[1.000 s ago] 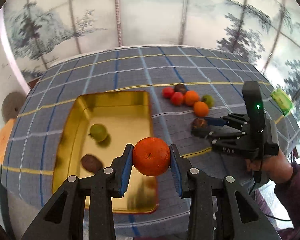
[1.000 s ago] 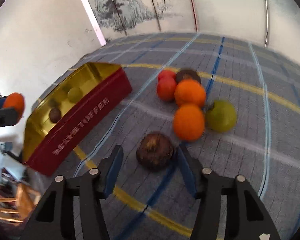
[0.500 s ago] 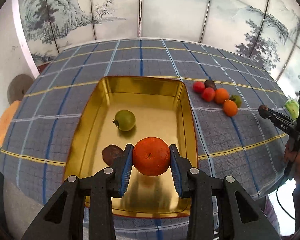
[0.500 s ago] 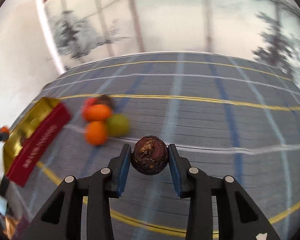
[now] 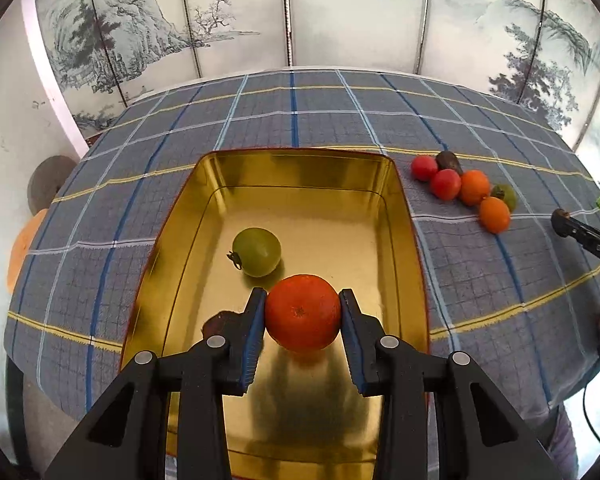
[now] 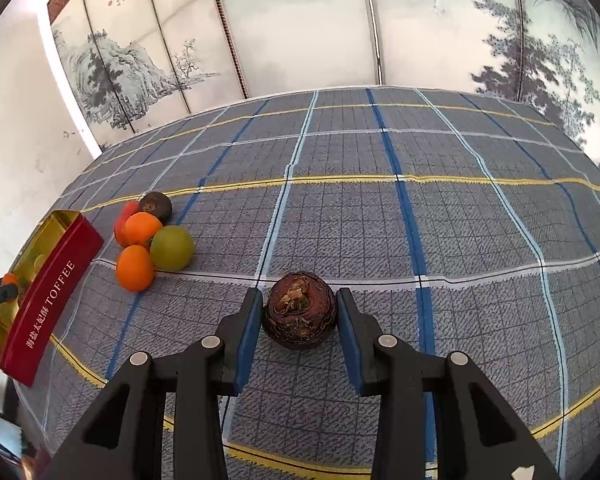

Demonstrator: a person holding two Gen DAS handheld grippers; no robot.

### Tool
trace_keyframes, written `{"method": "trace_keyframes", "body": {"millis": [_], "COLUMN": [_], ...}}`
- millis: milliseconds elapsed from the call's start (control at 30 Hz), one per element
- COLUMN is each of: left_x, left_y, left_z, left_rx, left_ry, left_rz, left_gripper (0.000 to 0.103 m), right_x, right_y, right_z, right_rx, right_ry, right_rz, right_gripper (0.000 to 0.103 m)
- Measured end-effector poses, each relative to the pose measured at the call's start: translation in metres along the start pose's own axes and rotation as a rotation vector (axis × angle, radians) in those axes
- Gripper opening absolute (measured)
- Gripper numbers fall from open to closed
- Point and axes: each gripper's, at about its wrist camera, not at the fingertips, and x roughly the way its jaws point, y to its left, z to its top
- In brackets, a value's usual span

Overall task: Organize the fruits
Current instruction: 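Place orange in tin with left tool while right tool grasps brown fruit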

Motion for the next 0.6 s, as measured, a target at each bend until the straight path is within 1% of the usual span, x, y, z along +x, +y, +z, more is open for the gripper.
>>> {"method": "trace_keyframes", "body": {"millis": [167, 433, 500, 533, 567, 600], "left_x": [0.007, 0.012, 0.01, 0.007, 0.004, 0.0], "left_y": [0.002, 0.0, 0.0, 0.001, 0.001, 0.001], "left_z": [0.0, 0.0, 0.0, 0.0, 0.0, 0.0], "left_rx": [-0.003, 0.003, -0.003, -0.007, -0.01, -0.011], "left_ry": [0.005, 0.023, 0.014, 0.005, -0.013, -0.032], "left_rz": [0.011, 0.04, 0.038, 0.034, 0.034, 0.042], "left_gripper": [0.038, 0.039, 0.044, 0.054, 0.067, 0.072], "right_x": [0.001, 0.003, 0.003, 0.004, 0.004, 0.004], "right_y": [-0.005, -0.005, -0.005, -0.006, -0.006, -0.005], "right_z": [0.0, 0.0, 0.0, 0.0, 0.001, 0.001], "right_rx": [0.022, 0.011, 0.014, 0.016, 0.018, 0.019], "right_ry": [0.015, 0.029, 0.032, 0.034, 0.037, 0.039], "right_rz": [0.006, -0.004, -0.004, -0.003, -0.002, -0.002], "right_gripper": [0.035, 0.035, 0.035, 0.035, 0.035, 0.035]}}
